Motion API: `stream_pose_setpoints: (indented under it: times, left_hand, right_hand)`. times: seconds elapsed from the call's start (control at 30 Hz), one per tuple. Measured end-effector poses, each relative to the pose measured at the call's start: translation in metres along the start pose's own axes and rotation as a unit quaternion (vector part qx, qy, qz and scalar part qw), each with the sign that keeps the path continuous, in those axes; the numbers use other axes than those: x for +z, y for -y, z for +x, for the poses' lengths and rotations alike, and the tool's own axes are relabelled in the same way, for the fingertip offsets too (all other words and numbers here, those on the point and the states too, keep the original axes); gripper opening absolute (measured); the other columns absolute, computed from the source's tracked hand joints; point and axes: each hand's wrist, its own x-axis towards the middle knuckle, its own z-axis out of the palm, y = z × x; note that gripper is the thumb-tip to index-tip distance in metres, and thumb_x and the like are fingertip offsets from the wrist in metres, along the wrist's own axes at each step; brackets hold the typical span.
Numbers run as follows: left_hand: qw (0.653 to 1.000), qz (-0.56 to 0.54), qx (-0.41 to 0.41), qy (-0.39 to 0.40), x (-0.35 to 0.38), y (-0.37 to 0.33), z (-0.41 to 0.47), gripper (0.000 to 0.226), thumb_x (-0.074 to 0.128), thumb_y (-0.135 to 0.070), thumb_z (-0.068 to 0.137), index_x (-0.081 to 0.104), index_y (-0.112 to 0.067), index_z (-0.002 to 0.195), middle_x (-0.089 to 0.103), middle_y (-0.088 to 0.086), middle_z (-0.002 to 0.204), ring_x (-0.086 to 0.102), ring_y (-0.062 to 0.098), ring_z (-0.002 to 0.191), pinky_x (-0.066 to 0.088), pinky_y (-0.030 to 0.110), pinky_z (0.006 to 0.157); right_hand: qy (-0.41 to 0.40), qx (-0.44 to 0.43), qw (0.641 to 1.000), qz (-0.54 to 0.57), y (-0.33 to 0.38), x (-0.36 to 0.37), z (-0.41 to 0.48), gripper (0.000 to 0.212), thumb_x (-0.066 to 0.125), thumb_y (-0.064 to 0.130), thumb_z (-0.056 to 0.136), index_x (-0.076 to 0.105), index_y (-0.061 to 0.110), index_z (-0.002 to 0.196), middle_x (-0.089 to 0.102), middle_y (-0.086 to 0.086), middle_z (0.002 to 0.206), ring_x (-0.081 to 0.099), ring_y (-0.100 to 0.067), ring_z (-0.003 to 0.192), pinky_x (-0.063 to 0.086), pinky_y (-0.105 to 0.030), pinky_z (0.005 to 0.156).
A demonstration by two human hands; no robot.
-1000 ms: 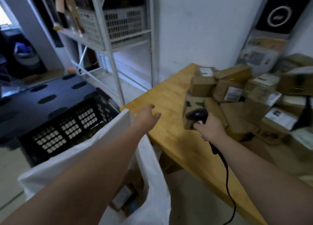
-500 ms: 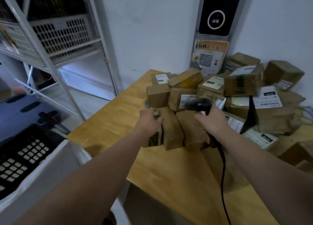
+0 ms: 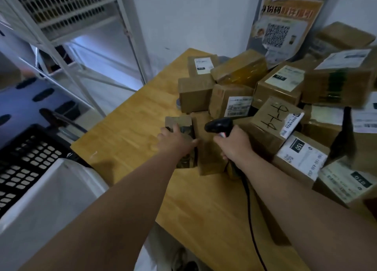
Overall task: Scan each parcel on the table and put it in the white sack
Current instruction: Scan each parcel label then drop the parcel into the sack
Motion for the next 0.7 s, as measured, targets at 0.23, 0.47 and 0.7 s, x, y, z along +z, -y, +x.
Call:
stream_pose_setpoints:
  times: [0.23, 0.47, 0.7]
  left_hand:
    - [0.993, -0.115, 0.017, 0.034, -0.01, 0.044, 0.011, 0.094, 0.068, -0.058, 0.076, 0.012, -0.035, 0.149, 0.029, 0.014, 0.133, 0.042, 0.04, 0.119, 0.05, 0.045, 0.09]
    - [0.857, -0.502, 0.104, 0.045, -0.042, 0.114, -0.012, 0.089, 0.072, -0.031, 0.082, 0.014, -0.032, 0.149, 0.049, 0.009, 0.131, 0.061, 0.021, 0.101, 0.054, 0.024, 0.063]
    - [0.789, -0.578, 0.18, 0.106, -0.065, 0.103, -0.028, 0.096, 0.067, -0.035, 0.062, 0.02, -0.041, 0.145, 0.058, 0.008, 0.129, 0.061, 0.022, 0.107, 0.051, 0.034, 0.073]
  right_hand:
    - [-0.014, 0.026, 1.0, -0.01, -0.002, 0.016, 0.004, 0.031, 0.067, 0.023, 0.088, 0.045, 0.019, 0.11, 0.061, -0.008, 0.096, 0.066, -0.025, 0.08, 0.052, -0.029, 0.055]
    - [-0.068, -0.009, 0.982, 0.178, 0.013, 0.025, -0.018, 0.016, 0.071, 0.022, 0.085, 0.067, 0.01, 0.094, 0.064, -0.006, 0.072, 0.062, -0.02, 0.065, 0.054, -0.036, 0.069]
    - [0.126, -0.024, 0.924, 0.361, 0.046, 0.029, -0.049, 0.039, 0.074, 0.032, 0.076, 0.07, 0.014, 0.109, 0.075, -0.005, 0.105, 0.068, -0.022, 0.102, 0.052, -0.036, 0.081]
